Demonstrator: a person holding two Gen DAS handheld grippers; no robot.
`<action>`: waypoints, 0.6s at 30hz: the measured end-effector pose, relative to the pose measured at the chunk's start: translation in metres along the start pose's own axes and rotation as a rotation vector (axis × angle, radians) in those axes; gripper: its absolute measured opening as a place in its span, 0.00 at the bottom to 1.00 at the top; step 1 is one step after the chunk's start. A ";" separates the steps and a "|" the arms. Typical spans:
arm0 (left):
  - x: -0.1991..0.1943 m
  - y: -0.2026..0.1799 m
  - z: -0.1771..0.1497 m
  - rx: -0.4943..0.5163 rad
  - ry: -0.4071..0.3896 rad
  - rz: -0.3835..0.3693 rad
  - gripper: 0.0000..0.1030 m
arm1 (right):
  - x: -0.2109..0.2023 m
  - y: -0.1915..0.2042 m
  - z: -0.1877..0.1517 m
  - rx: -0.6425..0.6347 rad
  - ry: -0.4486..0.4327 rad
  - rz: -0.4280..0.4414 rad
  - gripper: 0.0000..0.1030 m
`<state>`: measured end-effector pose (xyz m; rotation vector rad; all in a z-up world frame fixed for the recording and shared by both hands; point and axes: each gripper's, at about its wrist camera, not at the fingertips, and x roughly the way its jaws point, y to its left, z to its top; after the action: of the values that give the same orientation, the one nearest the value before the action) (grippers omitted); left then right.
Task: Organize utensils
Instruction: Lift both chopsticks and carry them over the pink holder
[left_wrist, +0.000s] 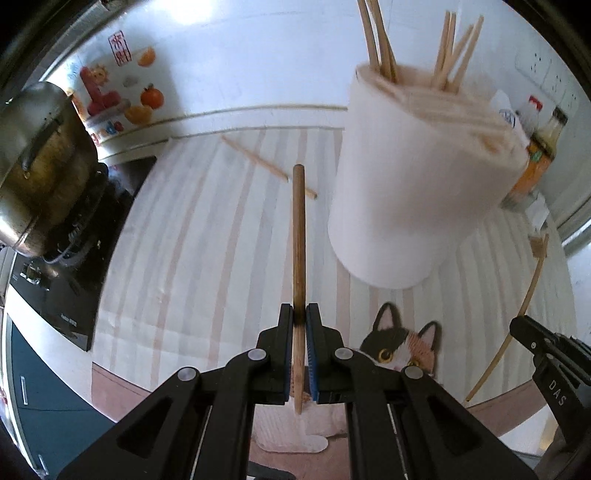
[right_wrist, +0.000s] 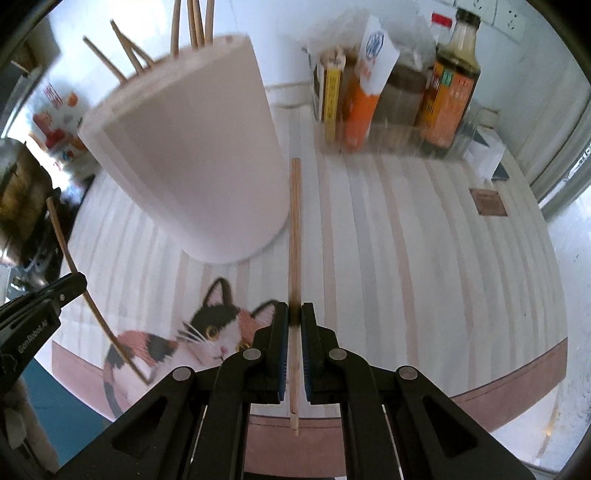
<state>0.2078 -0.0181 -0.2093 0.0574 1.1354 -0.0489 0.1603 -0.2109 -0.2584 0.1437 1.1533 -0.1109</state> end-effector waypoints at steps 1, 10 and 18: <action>-0.004 0.000 0.003 -0.005 -0.009 -0.003 0.04 | -0.004 -0.001 0.002 0.006 -0.012 0.006 0.07; -0.028 0.008 0.021 -0.020 -0.080 -0.017 0.04 | -0.024 0.001 0.013 0.003 -0.085 0.028 0.06; -0.066 0.017 0.039 -0.056 -0.156 -0.054 0.04 | -0.052 0.000 0.031 0.036 -0.144 0.091 0.06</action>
<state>0.2165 -0.0033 -0.1327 -0.0271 0.9817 -0.0686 0.1669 -0.2157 -0.1984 0.2163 1.0004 -0.0605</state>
